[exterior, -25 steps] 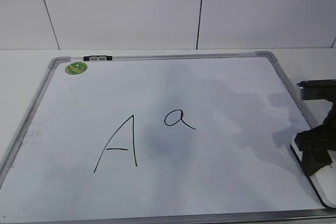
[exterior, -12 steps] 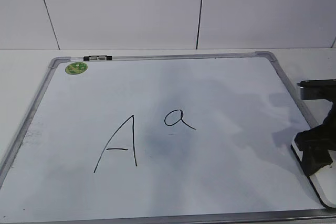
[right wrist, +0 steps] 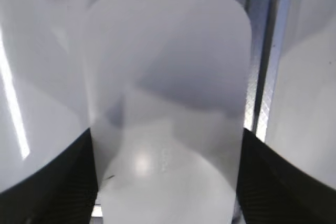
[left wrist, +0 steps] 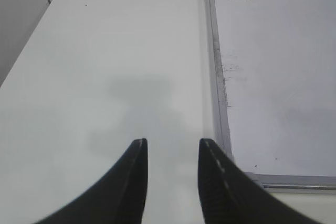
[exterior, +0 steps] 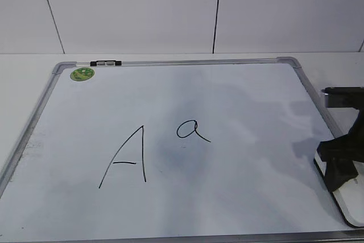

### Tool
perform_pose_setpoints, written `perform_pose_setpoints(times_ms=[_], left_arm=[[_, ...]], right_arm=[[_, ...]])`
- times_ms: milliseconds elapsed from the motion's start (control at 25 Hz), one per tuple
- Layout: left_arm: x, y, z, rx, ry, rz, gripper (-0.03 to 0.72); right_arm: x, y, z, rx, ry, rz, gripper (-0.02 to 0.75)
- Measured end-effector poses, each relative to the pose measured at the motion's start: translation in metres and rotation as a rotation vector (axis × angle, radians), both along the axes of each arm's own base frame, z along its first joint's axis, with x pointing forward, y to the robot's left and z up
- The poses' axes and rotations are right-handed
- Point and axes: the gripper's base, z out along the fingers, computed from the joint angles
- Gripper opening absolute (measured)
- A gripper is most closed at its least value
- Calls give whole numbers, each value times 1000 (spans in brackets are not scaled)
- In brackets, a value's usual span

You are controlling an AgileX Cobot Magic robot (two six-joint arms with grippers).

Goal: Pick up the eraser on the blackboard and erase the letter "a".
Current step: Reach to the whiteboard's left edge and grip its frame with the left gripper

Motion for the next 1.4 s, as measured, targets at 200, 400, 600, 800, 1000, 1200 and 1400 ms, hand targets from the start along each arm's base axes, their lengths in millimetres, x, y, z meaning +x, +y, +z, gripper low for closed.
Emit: perform_pose_setpoints(times_ms=[200,400,600,800,1000,1200,1400], left_arm=[[0,0,0,0,0,0,245],[0,0,0,0,0,0,245],[0,0,0,0,0,0,245],[0,0,0,0,0,0,245],[0,0,0,0,0,0,245],[0,0,0,0,0,0,245],[0,0,0,0,0,0,245]], right_arm=[[7,3,10,21,-11,-14,533],[10,5,17,42,-7,-25,533],[16,10,37,91,-51,-30,533],[24,30,57,123,-100,42,533],[27,57,76,134,-152,143,532],[29,70,87,135,-160,189,532],[34,88,84,119,-117,252,532]])
